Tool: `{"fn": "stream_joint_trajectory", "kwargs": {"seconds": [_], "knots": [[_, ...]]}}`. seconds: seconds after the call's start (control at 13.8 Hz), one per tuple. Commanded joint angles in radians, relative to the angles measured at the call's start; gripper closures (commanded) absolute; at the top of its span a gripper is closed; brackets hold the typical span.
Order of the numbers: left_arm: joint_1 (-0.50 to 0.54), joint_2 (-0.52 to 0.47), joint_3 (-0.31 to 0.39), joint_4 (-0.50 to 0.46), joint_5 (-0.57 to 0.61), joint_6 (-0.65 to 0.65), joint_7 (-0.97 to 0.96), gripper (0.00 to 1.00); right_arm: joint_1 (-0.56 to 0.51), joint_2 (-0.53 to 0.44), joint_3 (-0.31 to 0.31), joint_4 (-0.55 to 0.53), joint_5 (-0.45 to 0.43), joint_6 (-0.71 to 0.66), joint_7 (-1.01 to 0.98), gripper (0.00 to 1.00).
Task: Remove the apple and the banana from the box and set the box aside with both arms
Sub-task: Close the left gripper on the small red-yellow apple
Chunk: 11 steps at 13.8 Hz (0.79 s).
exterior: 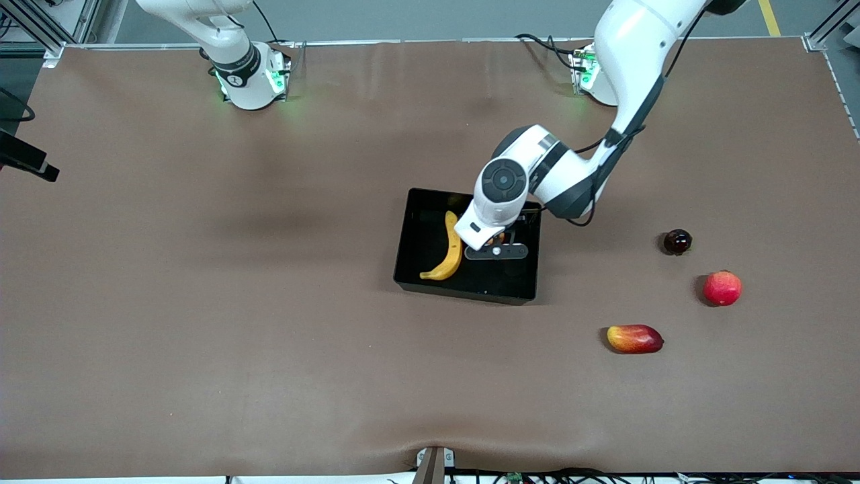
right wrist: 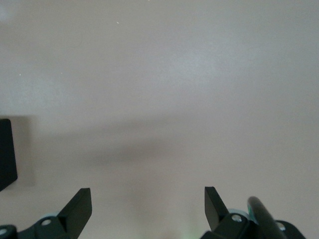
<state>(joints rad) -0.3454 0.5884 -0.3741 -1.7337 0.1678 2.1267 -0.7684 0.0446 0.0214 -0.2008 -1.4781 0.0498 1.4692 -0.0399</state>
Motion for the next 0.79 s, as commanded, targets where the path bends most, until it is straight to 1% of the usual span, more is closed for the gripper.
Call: {"fn": "stream_joint_trajectory", "kwargs": {"seconds": [0.0,0.14,0.22,0.29,0.36,0.43,0.58,0.72], "knots": [[-0.003,0.016,0.000,-0.050,0.056,0.062,-0.022,0.04,-0.006,0.006,0.011,0.013,-0.039,-0.006,-0.099,0.00],[-0.001,0.022,0.001,-0.079,0.091,0.071,-0.022,0.26,-0.018,0.006,0.009,0.013,-0.030,-0.006,-0.113,0.00],[-0.003,0.027,0.001,-0.079,0.091,0.071,-0.022,0.42,-0.019,0.008,0.008,0.013,-0.030,-0.006,-0.112,0.00],[0.000,0.021,0.000,-0.075,0.091,0.067,-0.022,0.67,-0.022,0.014,0.008,0.013,-0.028,-0.003,-0.110,0.00],[0.003,0.010,0.000,-0.067,0.091,0.058,-0.022,0.93,-0.020,0.041,0.008,0.013,-0.030,-0.007,-0.107,0.00],[0.008,-0.011,0.000,-0.061,0.090,0.052,-0.025,1.00,-0.017,0.043,0.008,0.015,-0.030,-0.010,-0.107,0.00],[0.028,-0.073,0.003,-0.043,0.090,0.024,-0.031,1.00,-0.019,0.045,0.008,0.015,-0.027,-0.004,-0.107,0.00],[0.063,-0.143,0.001,-0.008,0.082,-0.036,-0.032,1.00,-0.017,0.049,0.008,0.015,-0.028,-0.001,-0.110,0.00]]}}
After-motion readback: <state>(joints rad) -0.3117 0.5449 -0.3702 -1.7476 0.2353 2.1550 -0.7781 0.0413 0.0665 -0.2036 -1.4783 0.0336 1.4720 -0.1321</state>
